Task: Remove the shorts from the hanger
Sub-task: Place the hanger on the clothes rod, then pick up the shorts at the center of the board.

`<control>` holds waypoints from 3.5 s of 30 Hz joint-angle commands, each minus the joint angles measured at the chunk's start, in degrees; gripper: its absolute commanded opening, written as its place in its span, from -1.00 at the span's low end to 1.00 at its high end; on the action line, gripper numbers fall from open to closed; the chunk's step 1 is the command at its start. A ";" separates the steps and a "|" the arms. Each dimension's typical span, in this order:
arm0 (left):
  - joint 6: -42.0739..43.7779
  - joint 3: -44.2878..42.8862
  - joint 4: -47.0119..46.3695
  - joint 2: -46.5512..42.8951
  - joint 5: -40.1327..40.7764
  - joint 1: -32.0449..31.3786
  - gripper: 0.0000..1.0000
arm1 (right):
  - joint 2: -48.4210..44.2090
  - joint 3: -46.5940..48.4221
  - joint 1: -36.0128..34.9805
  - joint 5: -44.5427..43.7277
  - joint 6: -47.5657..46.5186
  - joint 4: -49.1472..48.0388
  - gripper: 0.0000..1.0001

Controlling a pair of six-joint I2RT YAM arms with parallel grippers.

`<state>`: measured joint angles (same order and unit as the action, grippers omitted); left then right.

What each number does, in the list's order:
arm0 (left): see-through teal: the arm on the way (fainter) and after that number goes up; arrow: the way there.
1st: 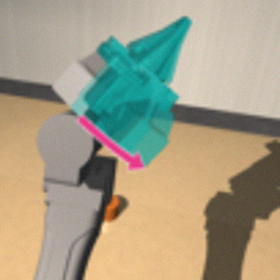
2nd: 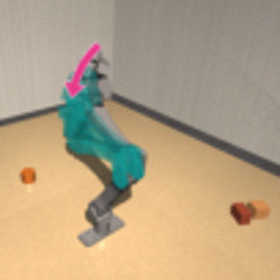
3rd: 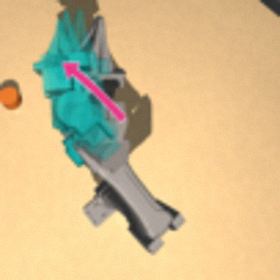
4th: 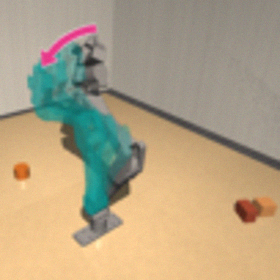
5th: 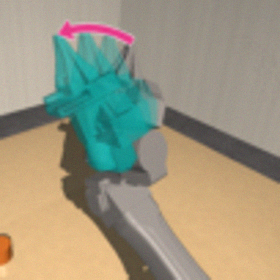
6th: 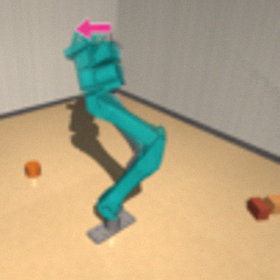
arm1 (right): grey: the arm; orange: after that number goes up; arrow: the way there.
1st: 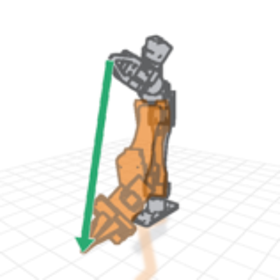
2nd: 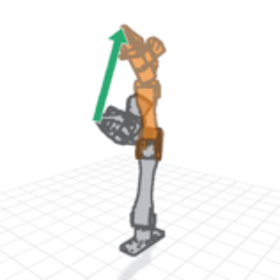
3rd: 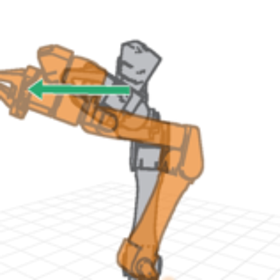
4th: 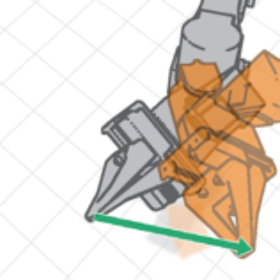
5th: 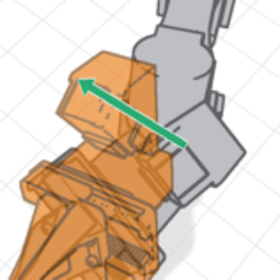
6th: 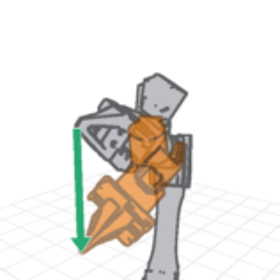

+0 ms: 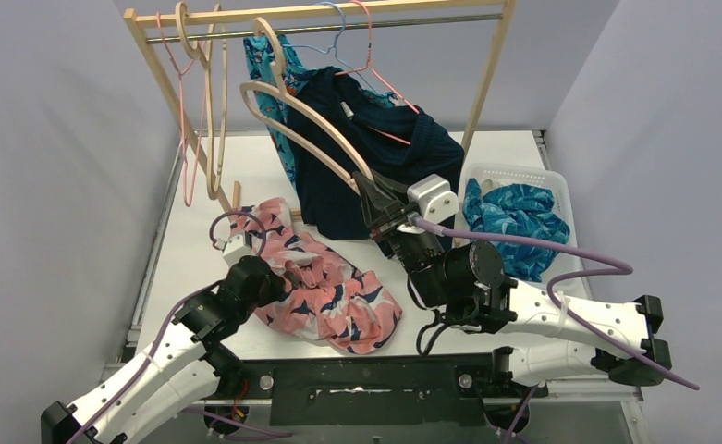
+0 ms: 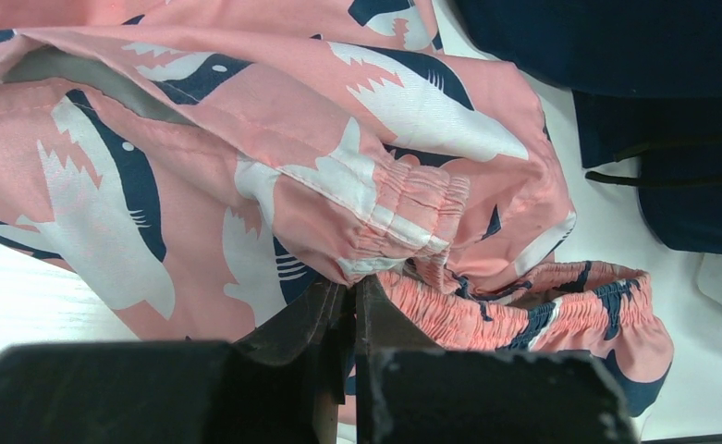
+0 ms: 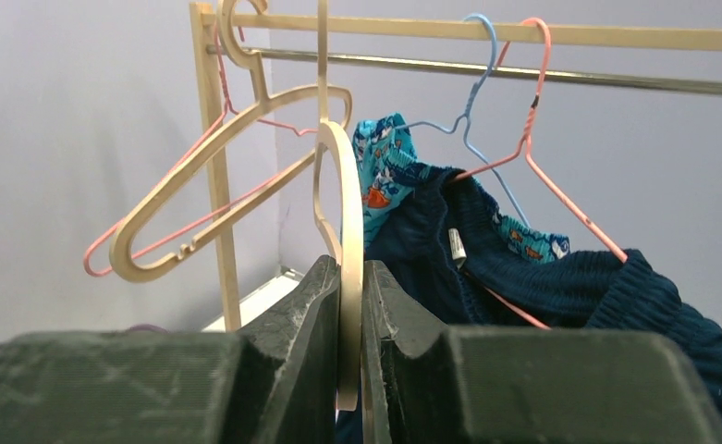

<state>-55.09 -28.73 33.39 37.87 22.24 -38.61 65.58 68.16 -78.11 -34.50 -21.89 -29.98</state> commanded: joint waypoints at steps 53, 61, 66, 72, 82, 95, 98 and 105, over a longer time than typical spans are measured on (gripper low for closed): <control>2.91 0.13 -4.81 0.02 -4.68 0.46 -0.34 | -30.30 -19.74 11.53 -14.13 70.92 71.28 0.59; 2.75 -0.03 -6.19 1.95 -6.53 0.43 -0.11 | -15.37 -21.41 24.15 11.83 61.07 65.34 0.57; 2.21 -0.62 -3.67 1.42 -5.78 0.51 0.02 | -12.80 -28.59 23.14 25.91 58.54 49.23 0.58; 0.60 -0.83 -1.10 -1.29 -3.15 0.52 0.29 | -8.30 -31.48 6.53 18.19 45.50 31.37 0.75; -7.29 -4.21 8.66 -2.47 8.02 0.64 0.42 | 12.94 -24.04 5.90 25.88 18.71 17.86 0.97; -8.51 -3.79 9.14 -6.69 11.82 0.63 0.43 | 28.78 -15.59 13.11 50.99 12.15 16.12 0.95; -8.41 -3.80 9.48 -7.13 12.27 0.64 0.43 | 32.45 -18.74 13.55 49.93 14.40 12.82 0.95; -7.49 -3.51 8.50 -7.86 12.09 0.58 0.43 | 38.05 -22.46 13.71 39.99 20.65 11.99 0.90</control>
<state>-63.20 -29.98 43.40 30.57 32.77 -38.24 102.76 48.01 -64.53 10.79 -4.49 -16.08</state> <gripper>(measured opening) 0.717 0.988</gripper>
